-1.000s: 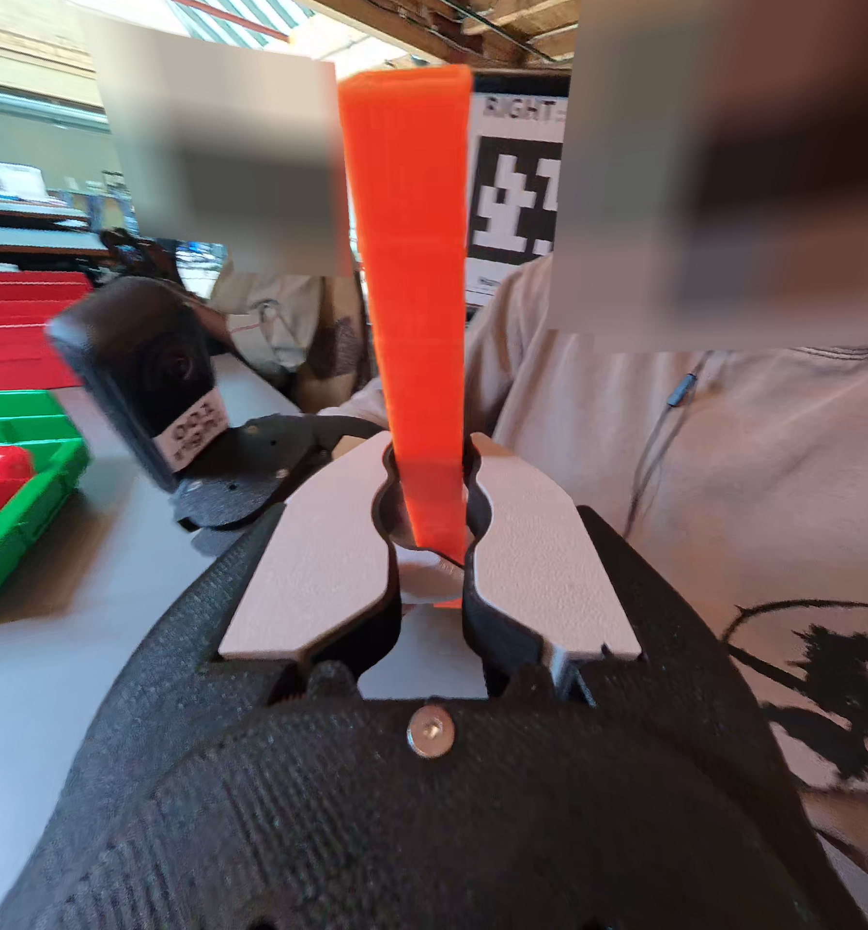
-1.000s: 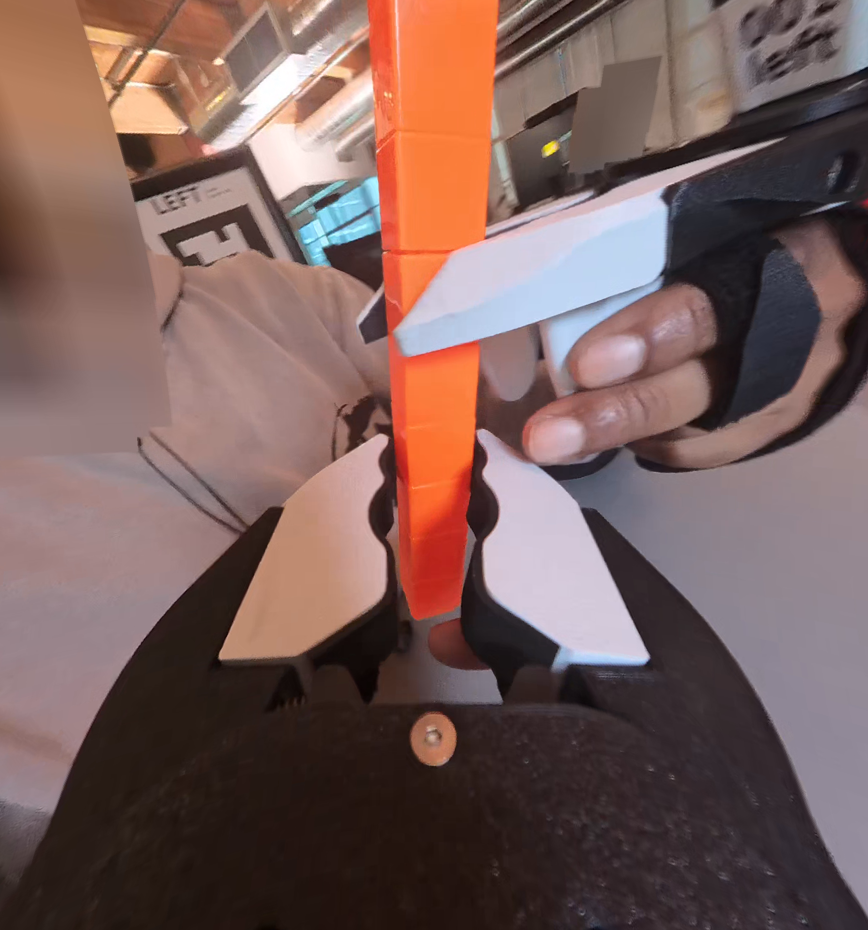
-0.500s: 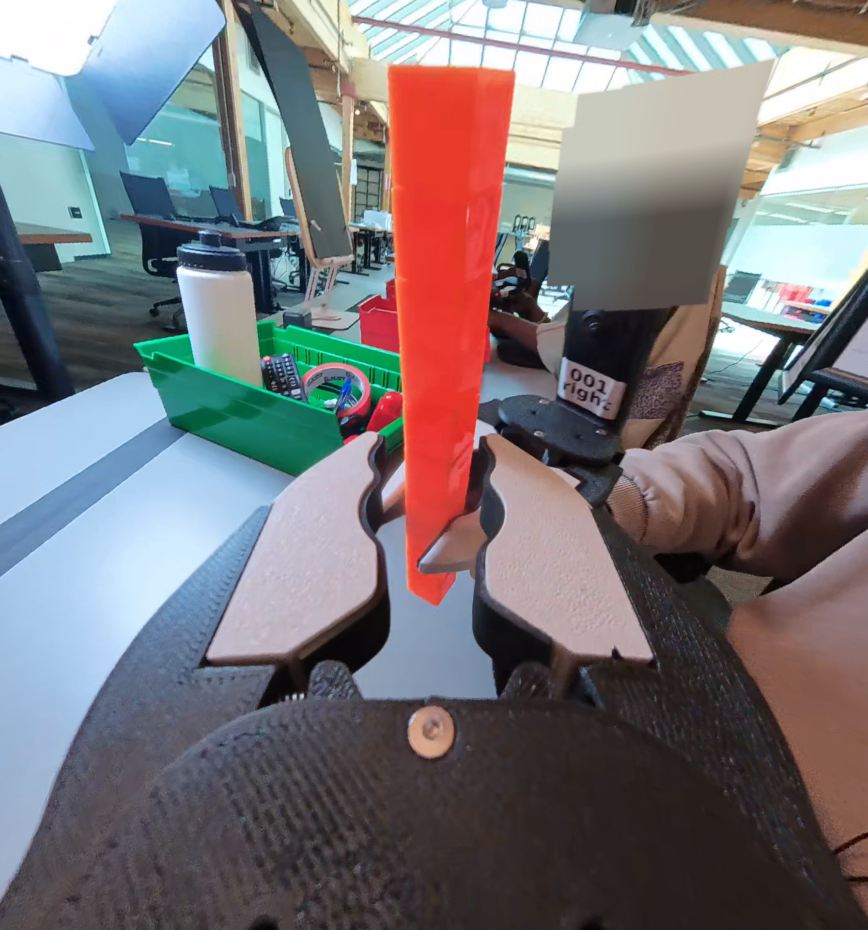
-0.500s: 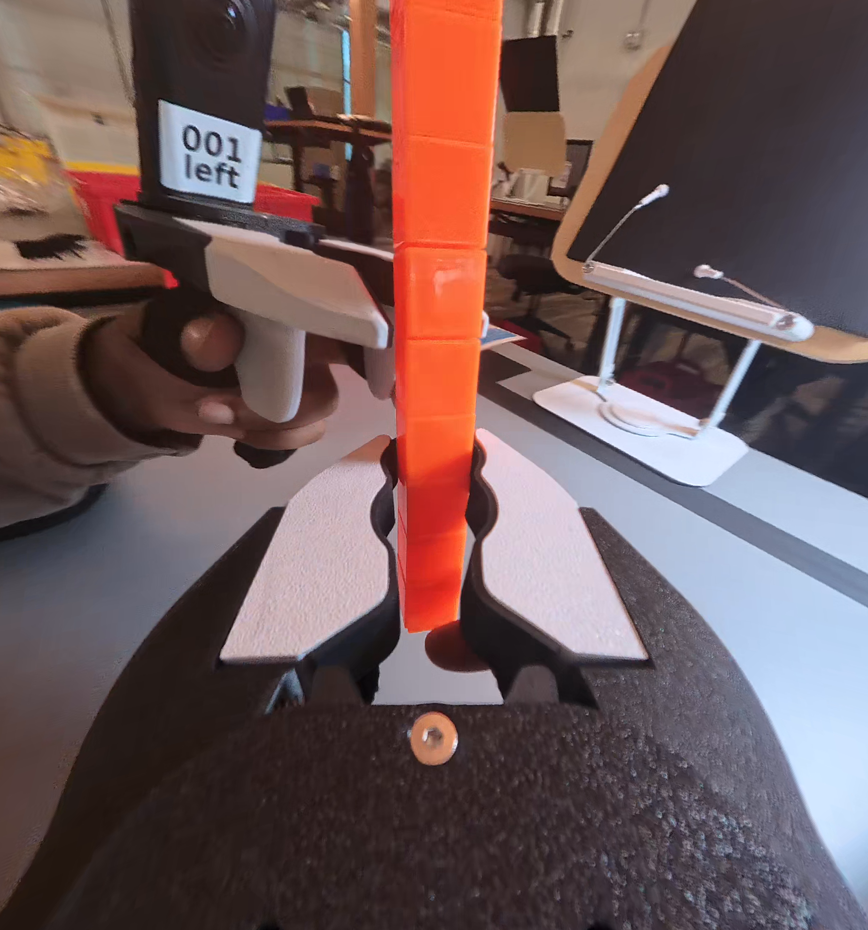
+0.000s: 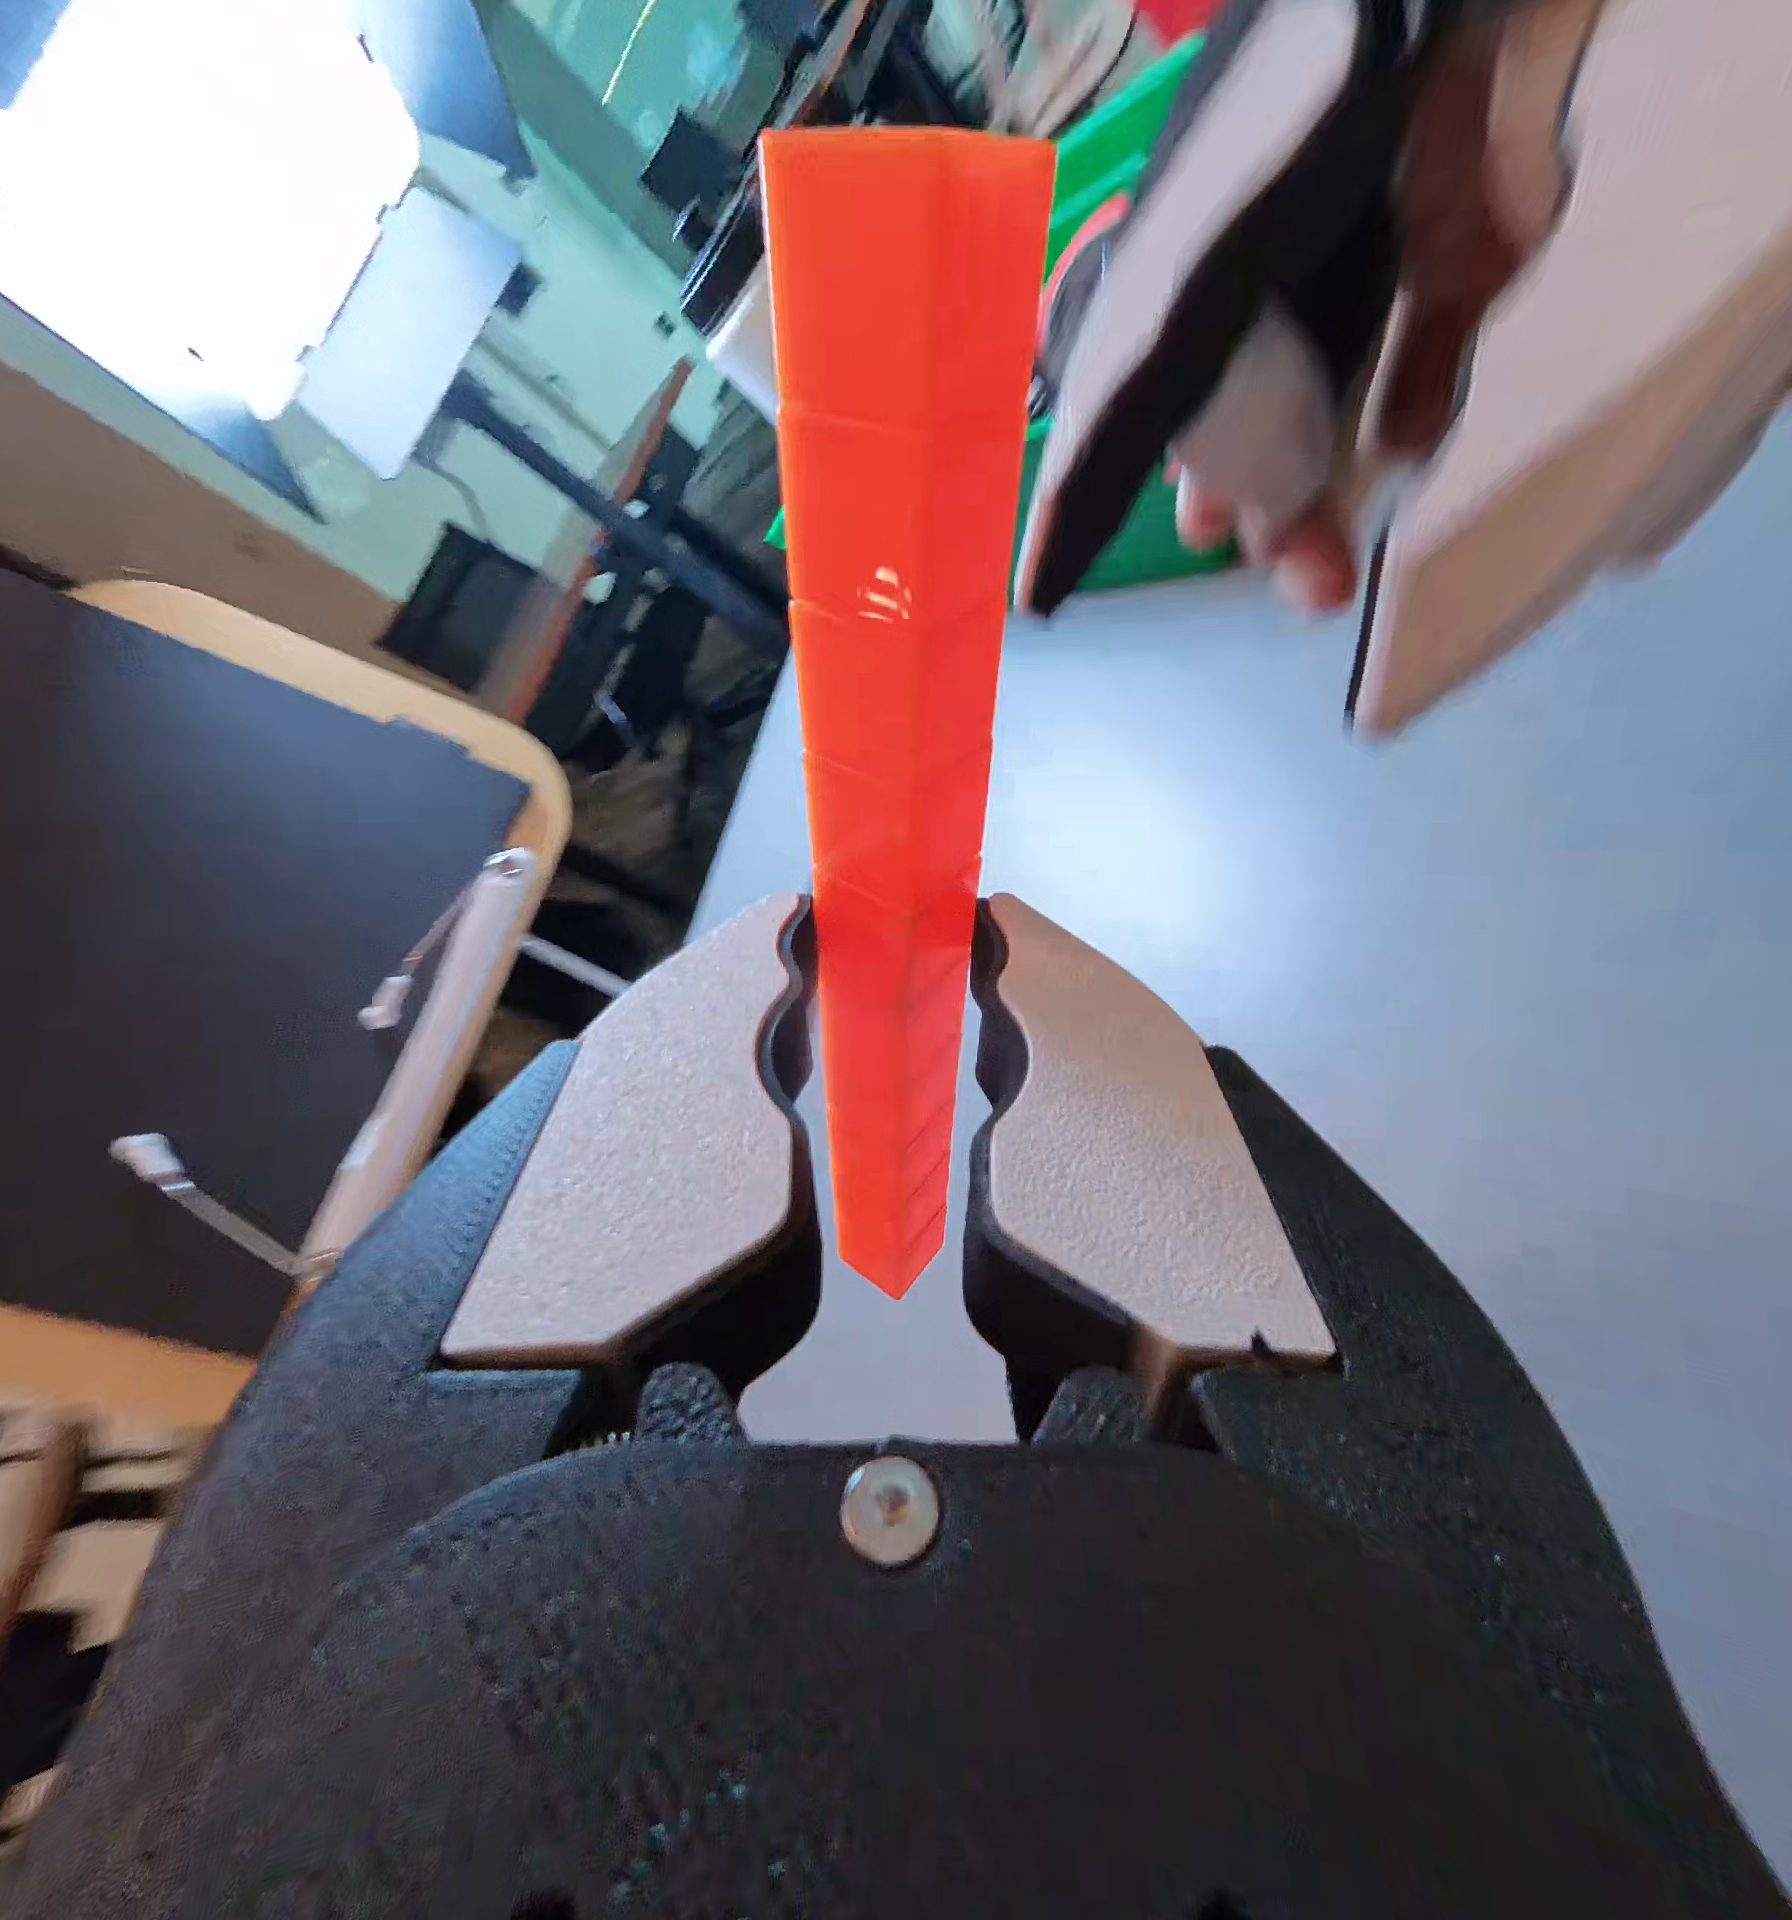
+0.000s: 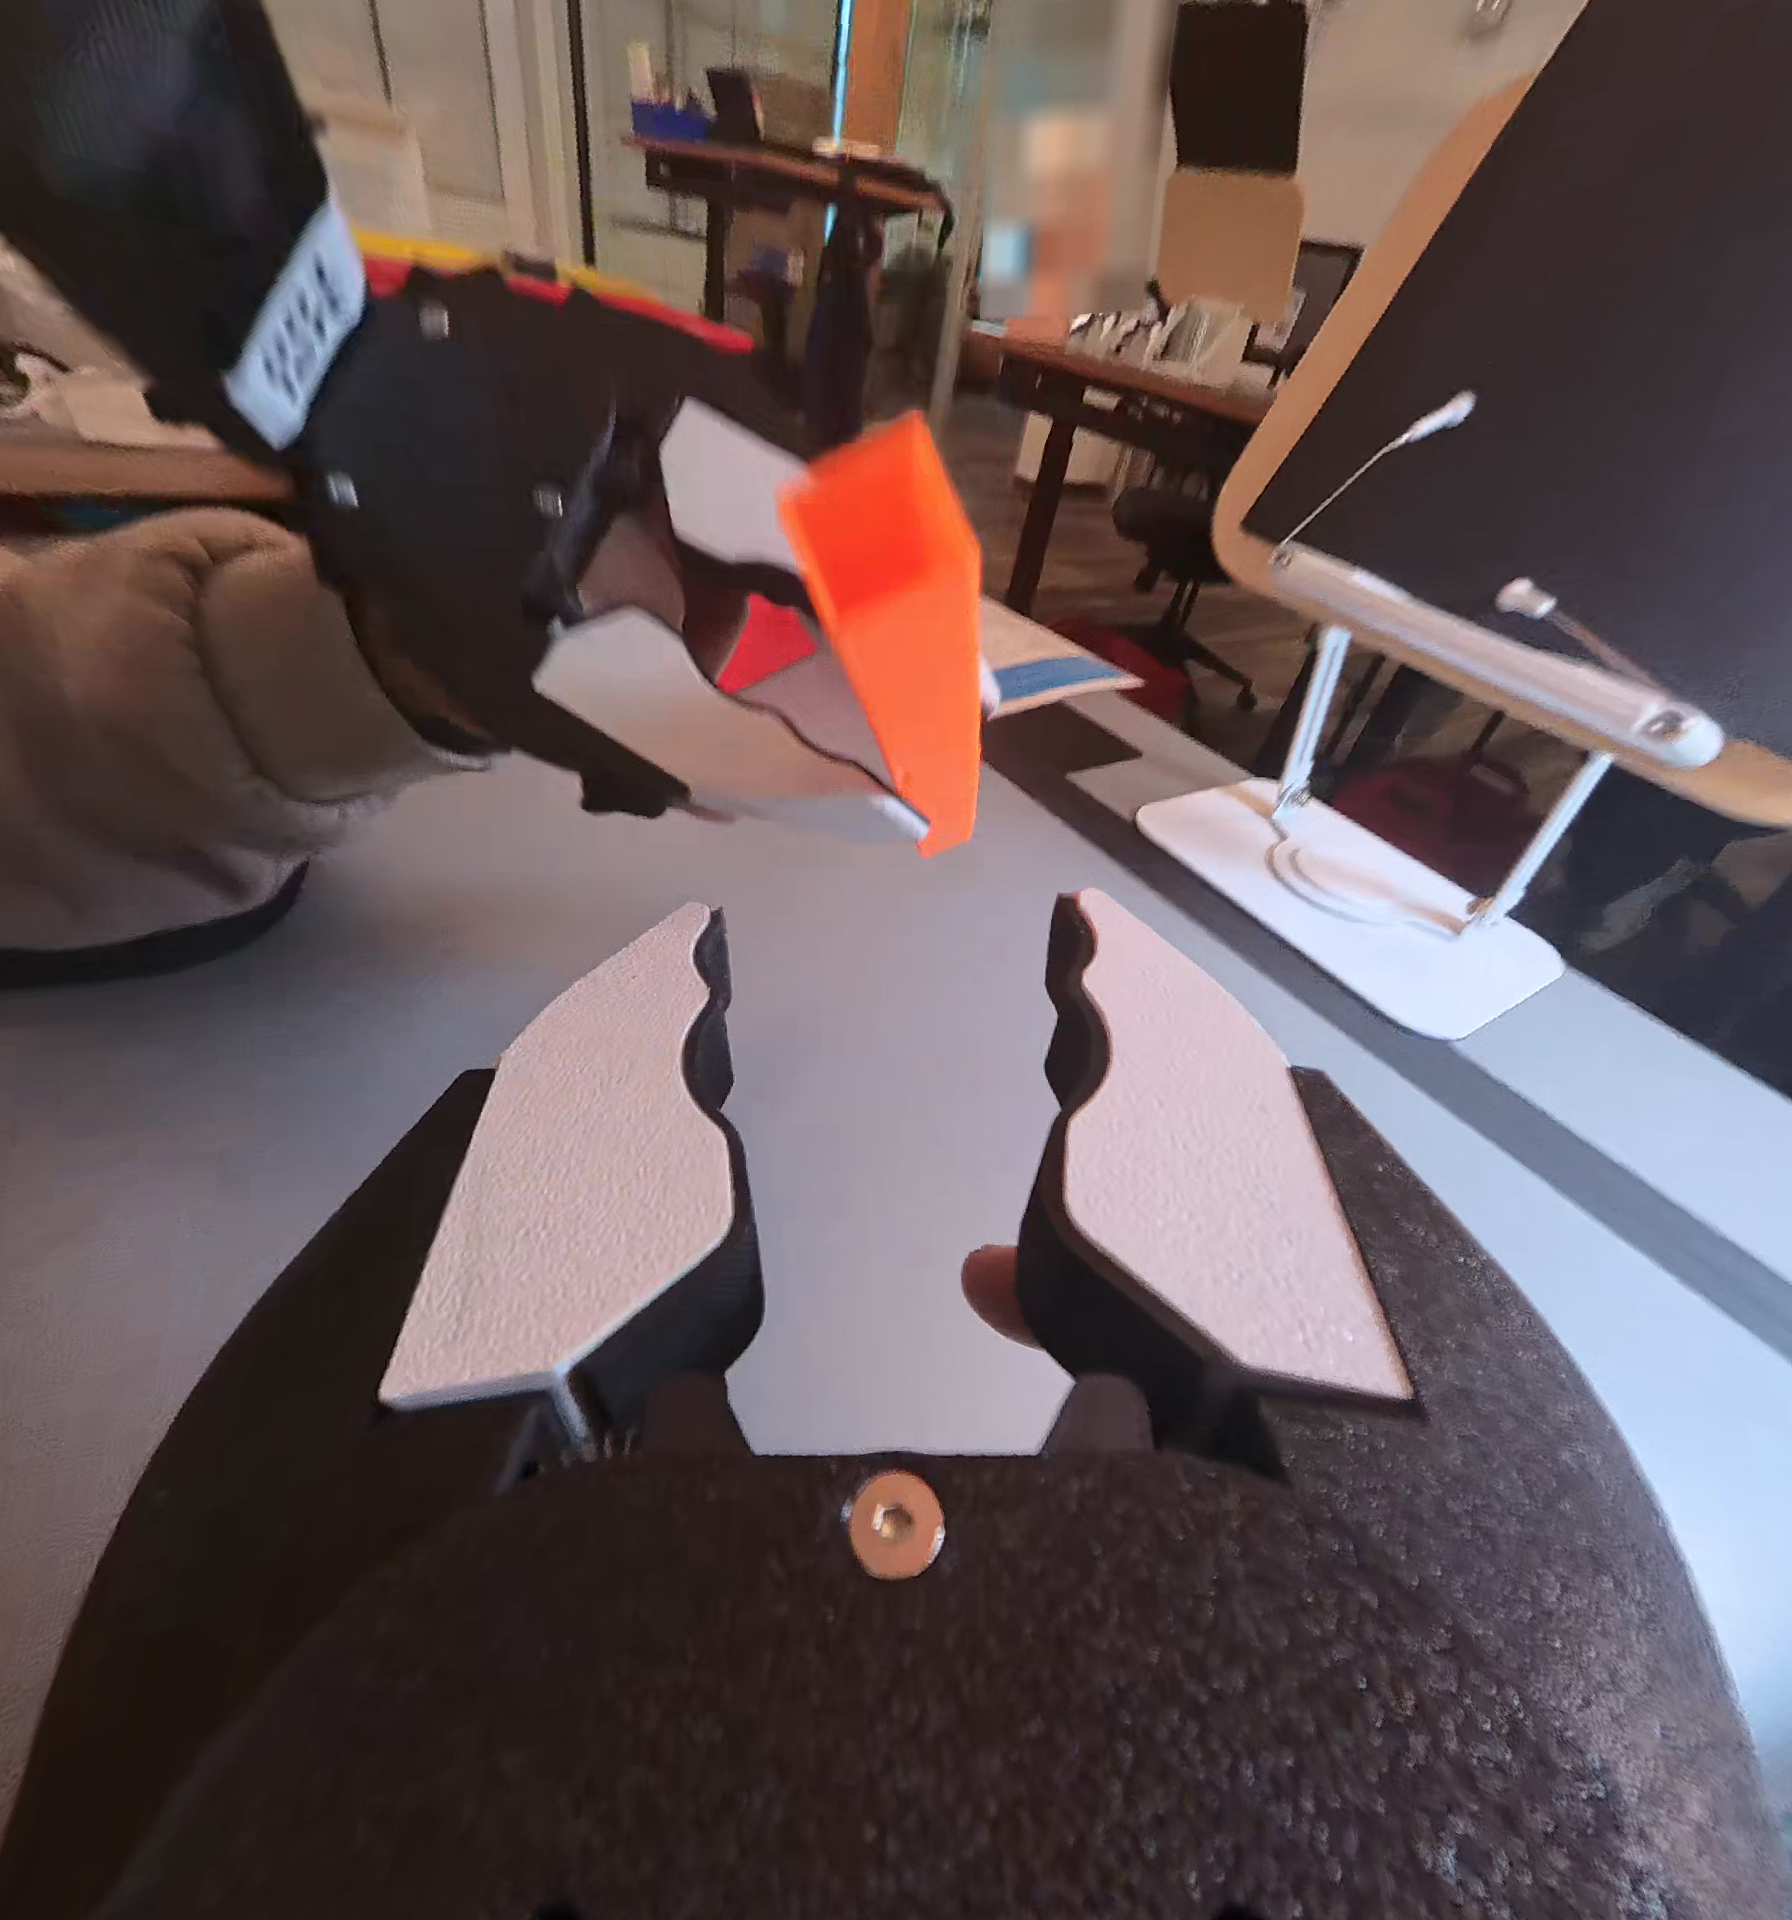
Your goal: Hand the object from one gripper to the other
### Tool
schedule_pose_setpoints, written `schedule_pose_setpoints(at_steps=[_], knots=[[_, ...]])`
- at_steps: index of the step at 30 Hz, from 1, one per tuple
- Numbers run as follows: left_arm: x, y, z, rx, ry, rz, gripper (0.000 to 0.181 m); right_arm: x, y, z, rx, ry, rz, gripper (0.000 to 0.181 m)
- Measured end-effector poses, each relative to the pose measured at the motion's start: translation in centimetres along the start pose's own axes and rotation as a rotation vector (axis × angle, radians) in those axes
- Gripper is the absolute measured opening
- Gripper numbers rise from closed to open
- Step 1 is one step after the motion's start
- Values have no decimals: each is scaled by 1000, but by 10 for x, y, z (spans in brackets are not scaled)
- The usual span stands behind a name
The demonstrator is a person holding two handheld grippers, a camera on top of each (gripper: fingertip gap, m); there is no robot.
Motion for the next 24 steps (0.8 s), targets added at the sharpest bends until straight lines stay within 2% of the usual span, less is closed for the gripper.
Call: schedule_pose_setpoints(at_steps=[3, 7, 11, 13, 18, 20, 22, 24], knots=[[14, 5, -4, -124, 206, -104, 28, -16, -11, 3, 92, -110, 55, 54], [15, 12, 10, -132, 301, -112, 28, -3, 0, -5, 169, -294, -51, 52], [12, 15, 21, -149, 399, -121, 28, 5, 5, -4, 238, -387, -87, 24], [11, 15, 21, -168, 416, -122, 28, 5, 4, -5, 256, -424, -95, 23], [-10, -1, -2, -288, 295, 7, 30, -21, -13, -2, 357, -505, 46, 23], [-12, -7, -13, -296, 209, 10, 43, -33, -25, 4, 415, -549, 115, 23], [-13, -13, -20, -281, 115, 48, 43, -44, -40, 9, 479, -575, 202, 23], [-16, -14, -19, -169, -81, 128, 40, -57, -57, 13, 536, -572, 307, 23]])
Point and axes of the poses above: each gripper's, where its closed fingertips meet, y out along the fingers, x out of its underside, z = x × y across the jaws, the point moved 1 cm from there along -y, back along the fingers, and after that the axes turned 7 degrees about -z, right-handed, at the moved point
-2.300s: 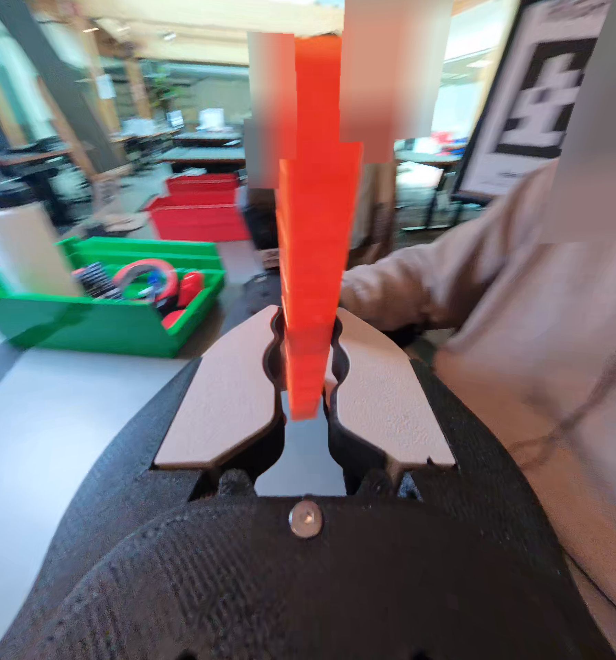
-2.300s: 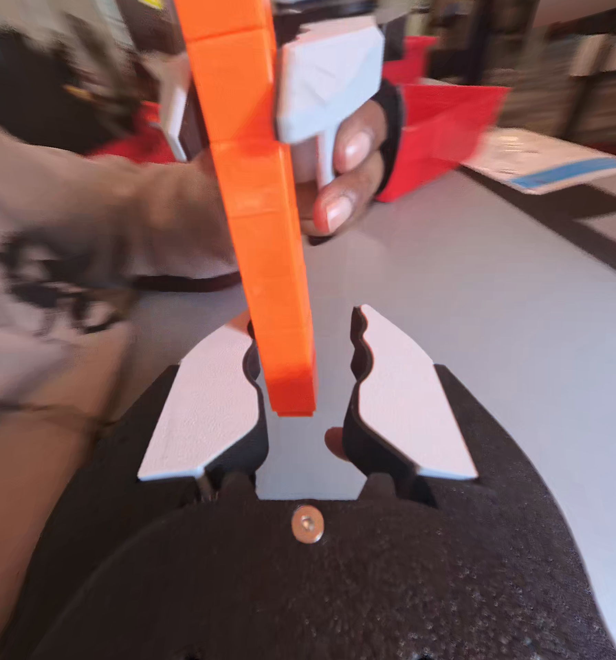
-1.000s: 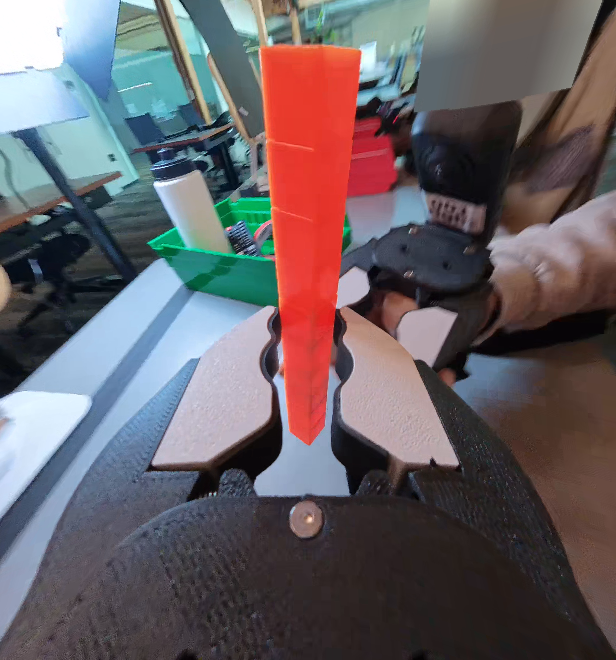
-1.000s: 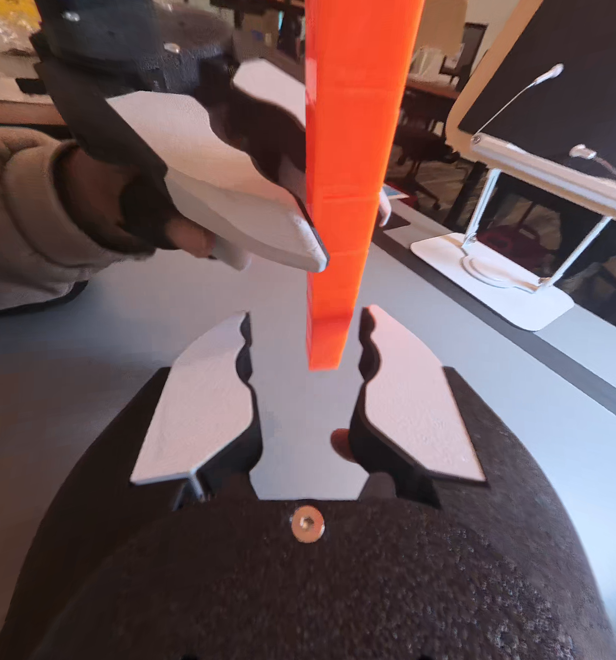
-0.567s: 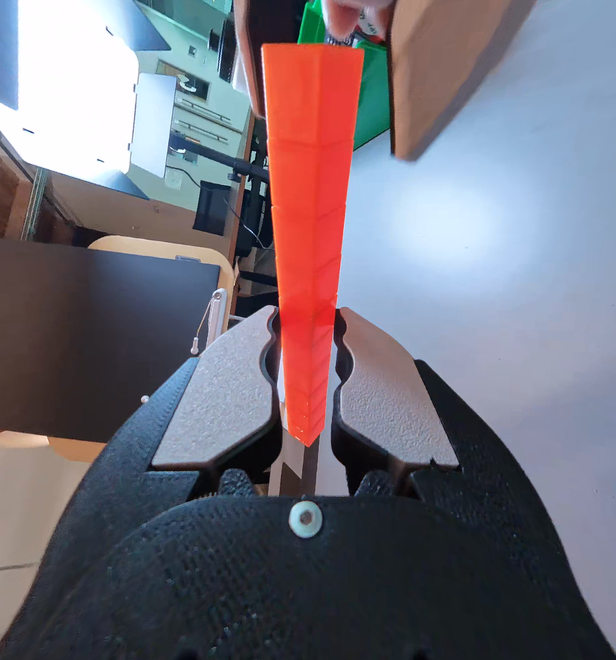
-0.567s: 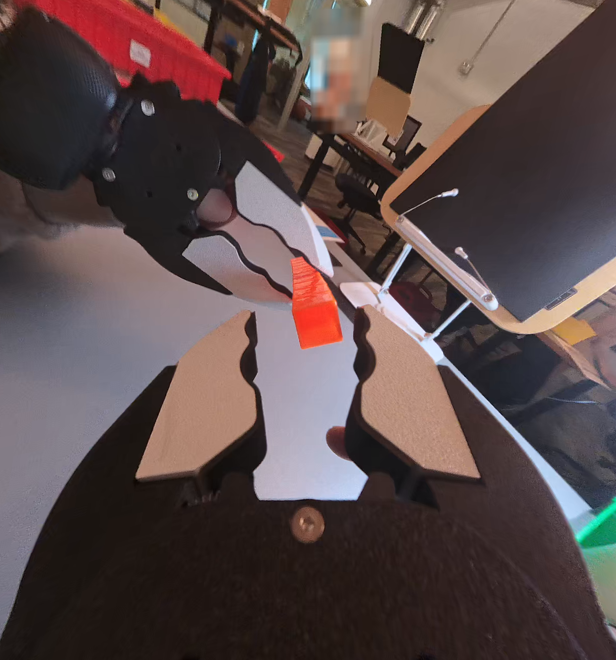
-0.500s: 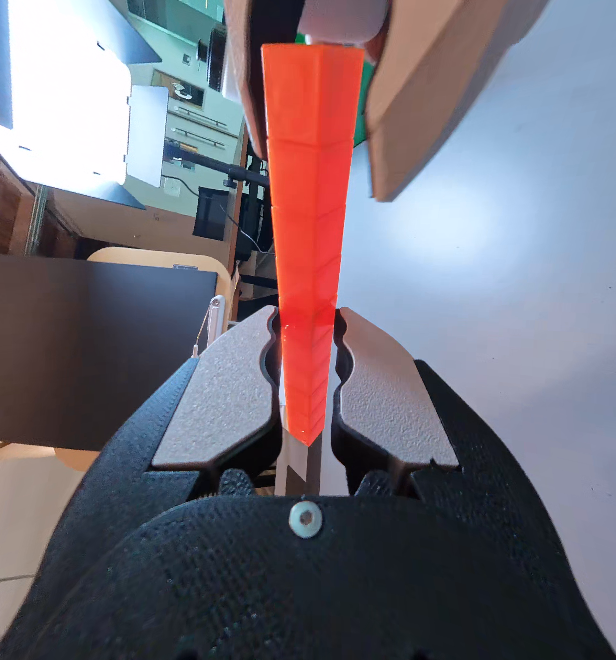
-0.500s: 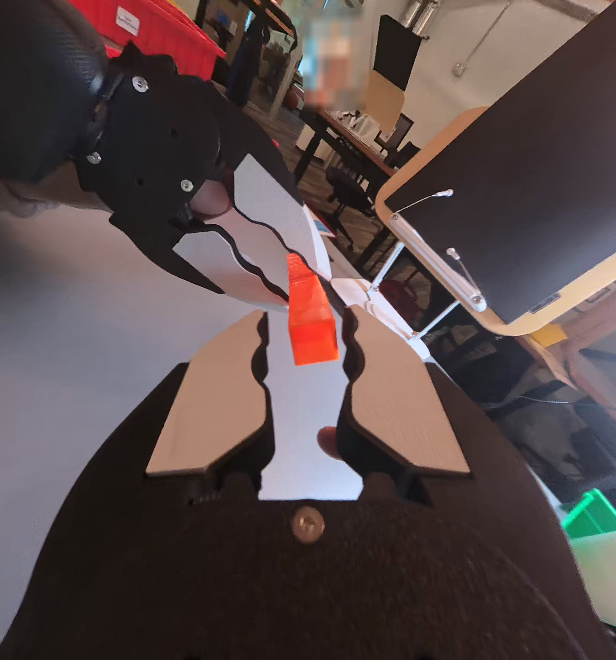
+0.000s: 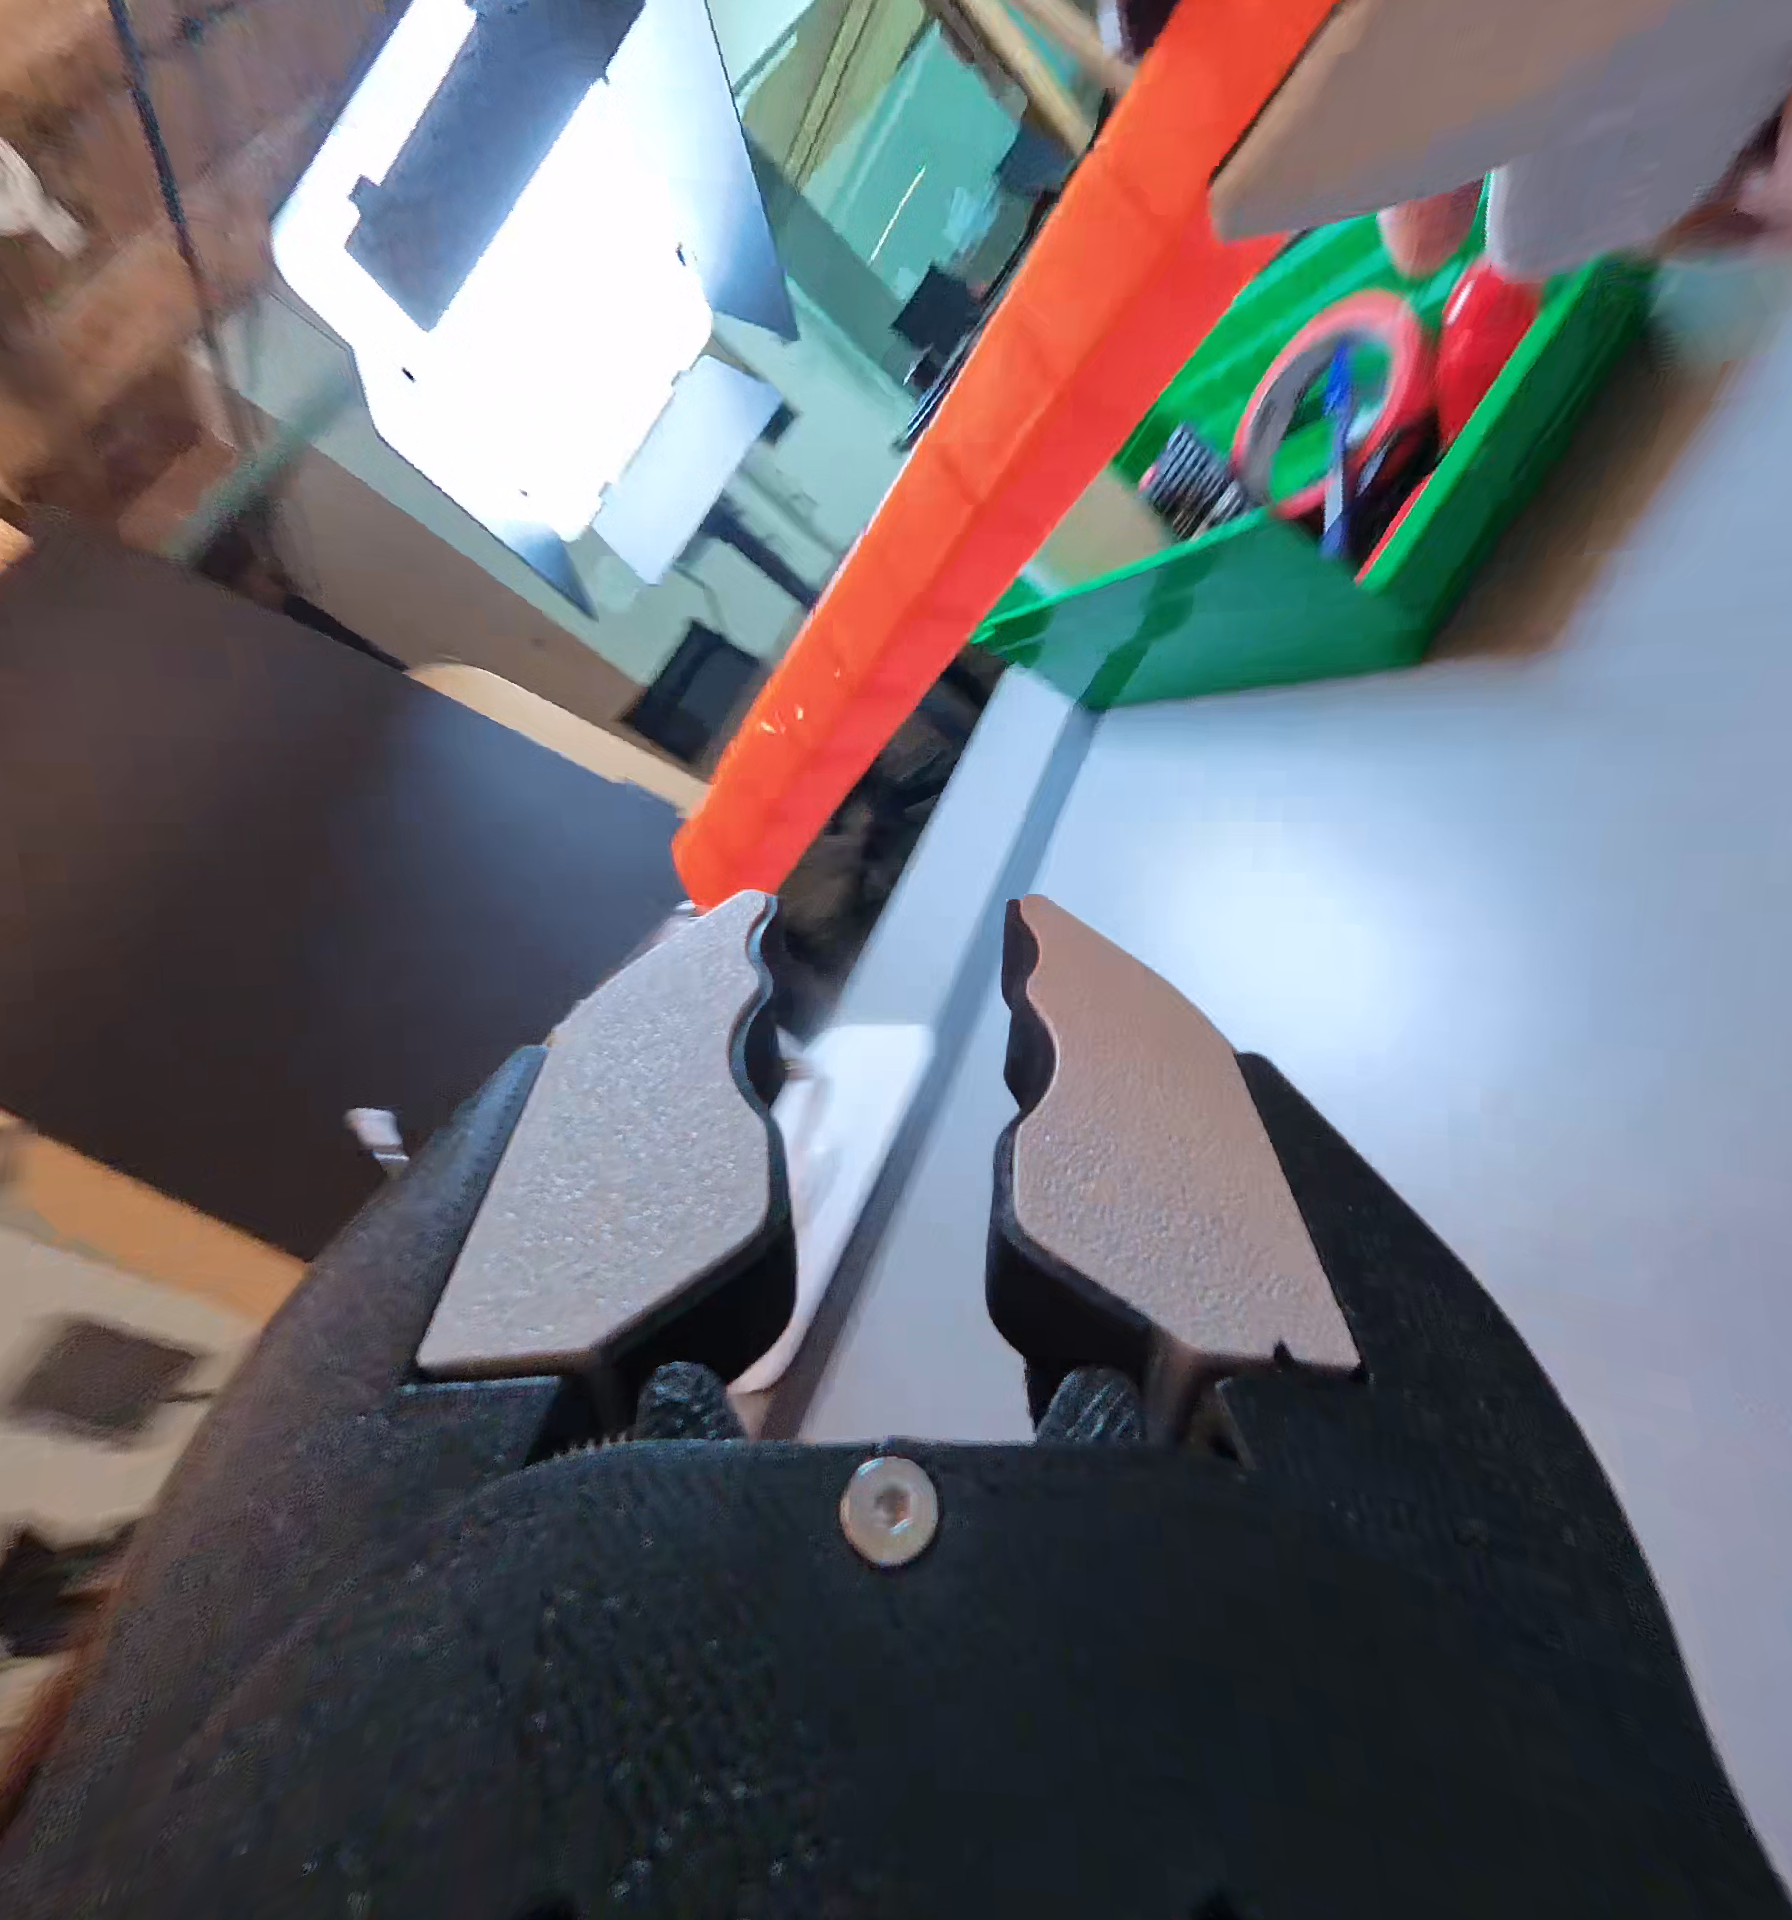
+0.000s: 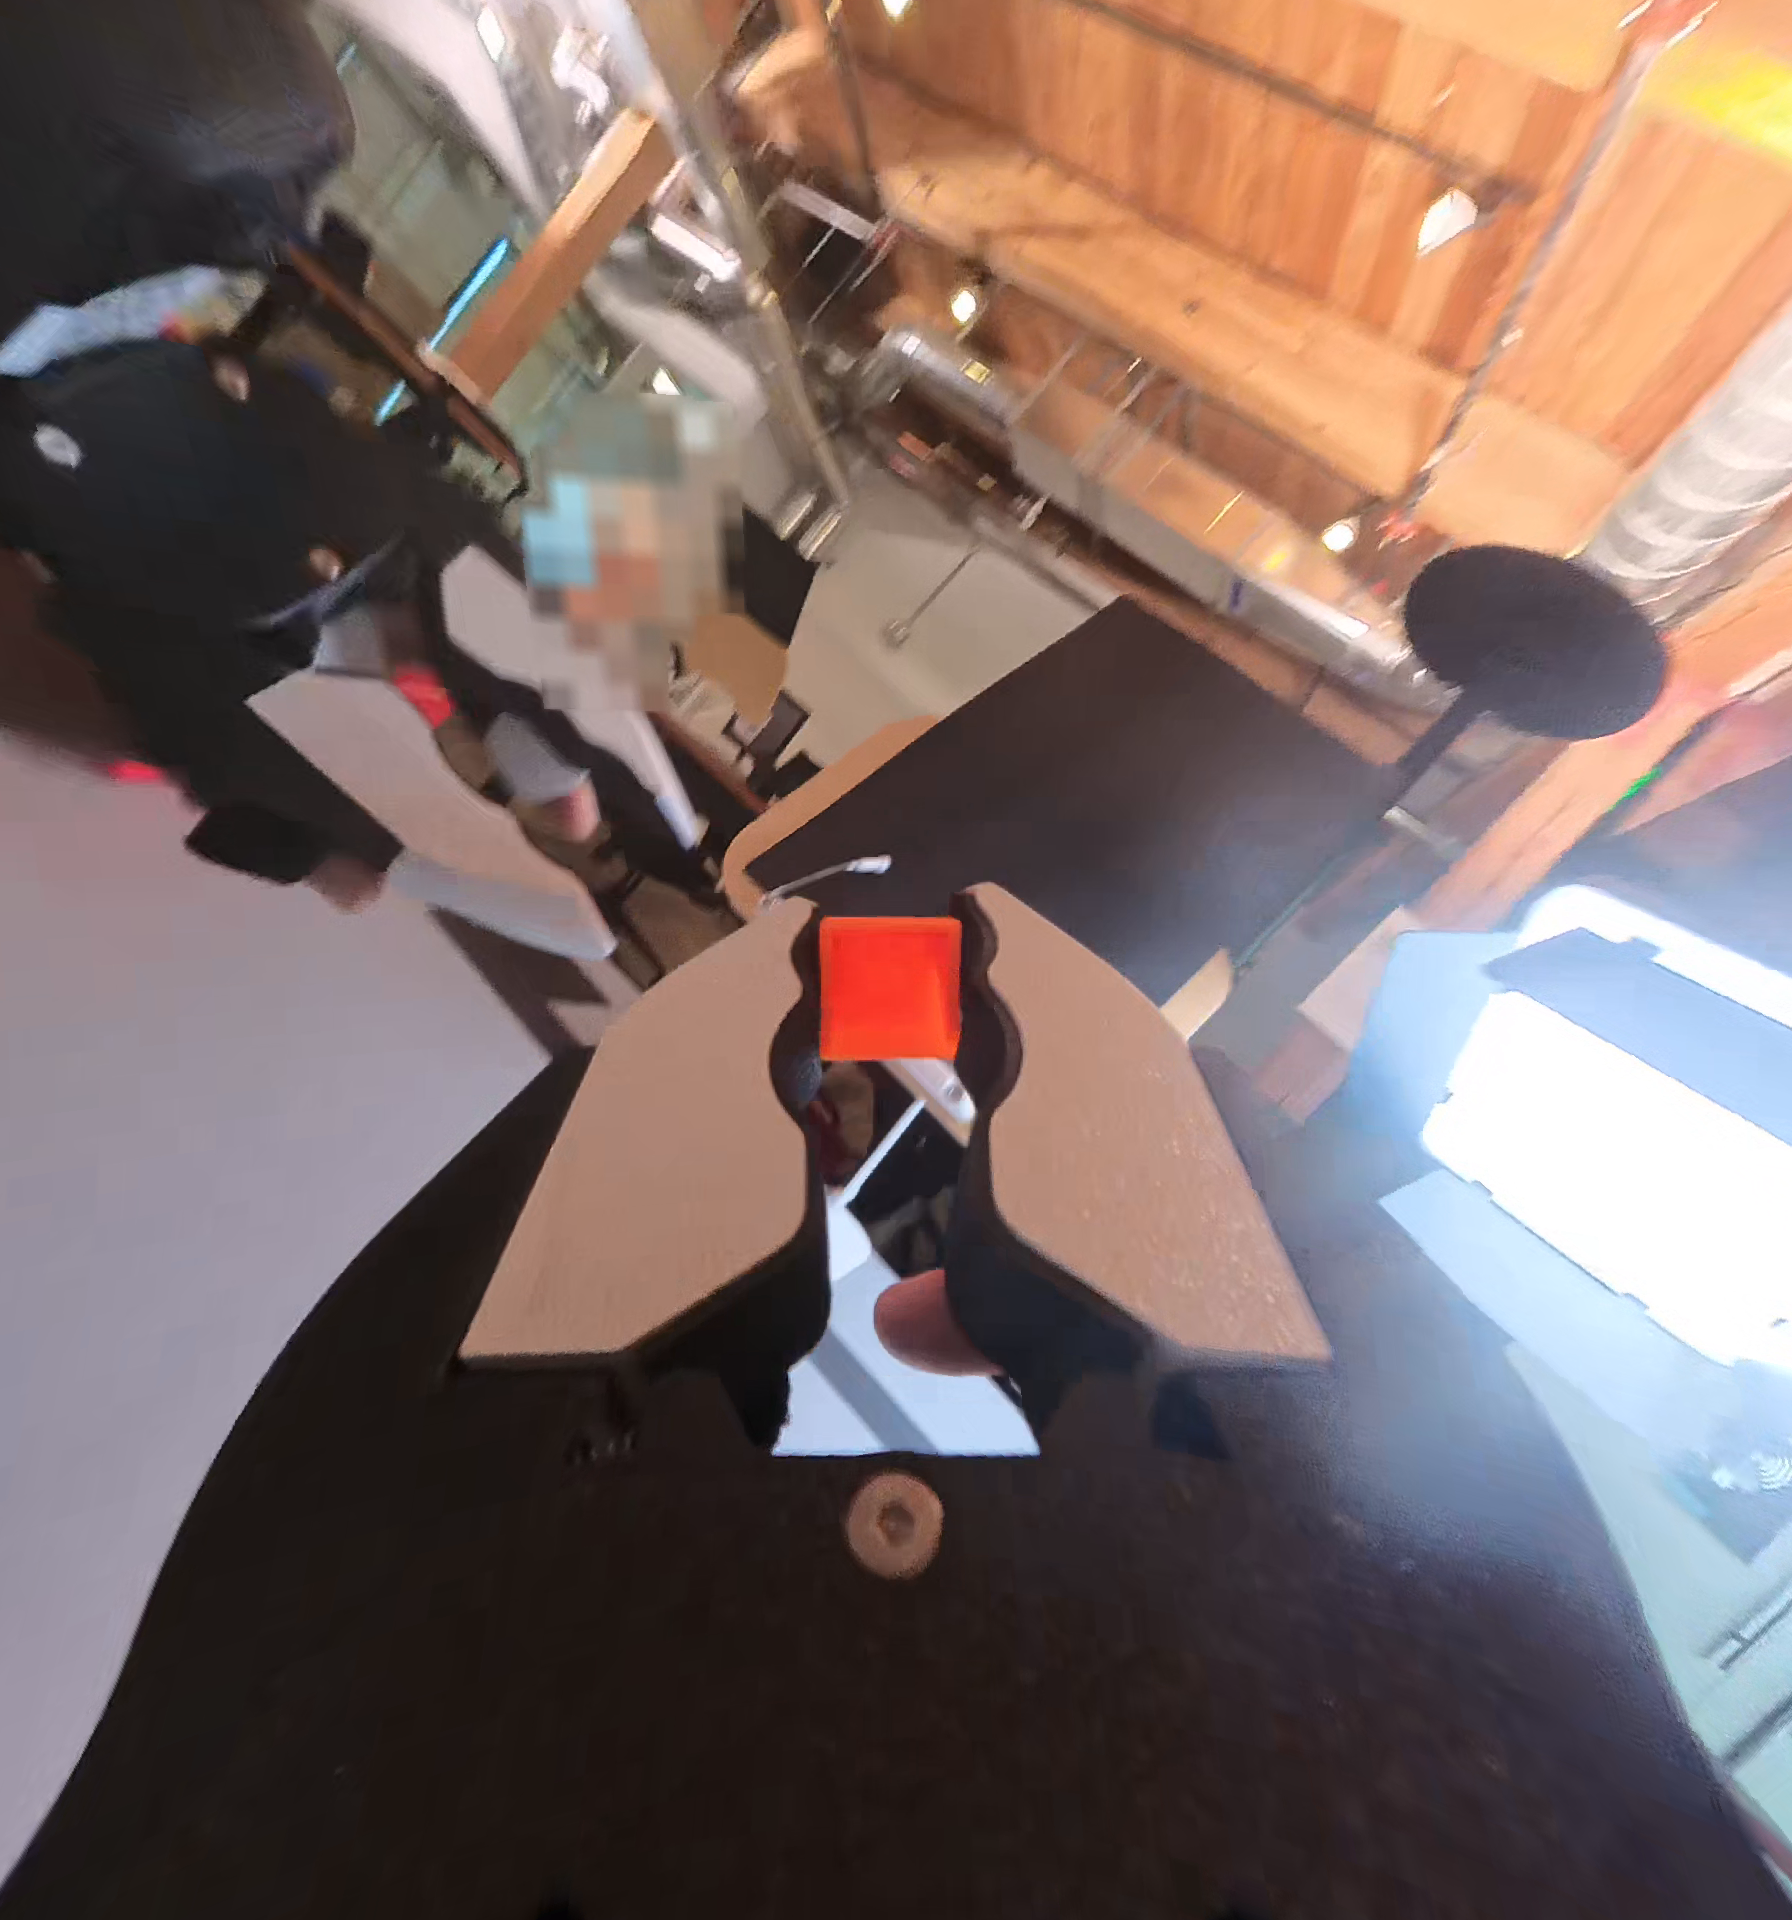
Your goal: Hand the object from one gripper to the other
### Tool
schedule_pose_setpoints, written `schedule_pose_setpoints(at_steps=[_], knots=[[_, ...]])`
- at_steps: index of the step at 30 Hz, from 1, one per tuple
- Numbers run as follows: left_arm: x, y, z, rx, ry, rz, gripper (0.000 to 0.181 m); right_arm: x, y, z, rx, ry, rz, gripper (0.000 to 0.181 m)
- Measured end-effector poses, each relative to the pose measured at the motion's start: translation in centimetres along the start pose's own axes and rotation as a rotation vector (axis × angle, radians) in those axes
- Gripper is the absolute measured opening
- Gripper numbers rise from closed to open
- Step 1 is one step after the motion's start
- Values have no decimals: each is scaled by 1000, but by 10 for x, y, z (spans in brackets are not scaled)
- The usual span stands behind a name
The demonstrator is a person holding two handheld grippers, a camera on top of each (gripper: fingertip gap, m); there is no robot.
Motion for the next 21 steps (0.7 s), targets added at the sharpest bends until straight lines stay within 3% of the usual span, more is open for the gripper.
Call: schedule_pose_setpoints(at_steps=[2, 6, 8, 9, 15, 17, 21], knots=[[-11, 0, 14, 243, -369, 103, 38, -12, -8, 15, 39, 100, 85, 23], [-60, -10, 57, 1015, -1216, 380, 52, -22, -12, 19, -10, 313, 168, 23], [-70, -8, 54, 1216, -1530, 504, 54, -24, -10, 8, -65, 344, 182, 22], [-70, -5, 53, 1230, -1610, 536, 53, -25, -9, 1, -84, 340, 190, 22], [-69, -2, 39, 1118, -1691, 565, 45, -38, -12, -20, -87, 146, 247, 23], [-69, 0, 51, 1172, -1726, 494, 40, -44, -12, -31, -95, 27, 262, 23], [-75, -6, 72, 1270, -1794, 463, 51, -55, -18, -52, -96, -216, 290, 23]])
Point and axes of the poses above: each gripper's, where its closed fingertips meet, y out along the fingers, x out of its underside, z = x × y across the jaws, the point moved 1 cm from there along -y, back along the fingers, and after that the axes turned 7 degrees about -z, right-handed, at the moved point
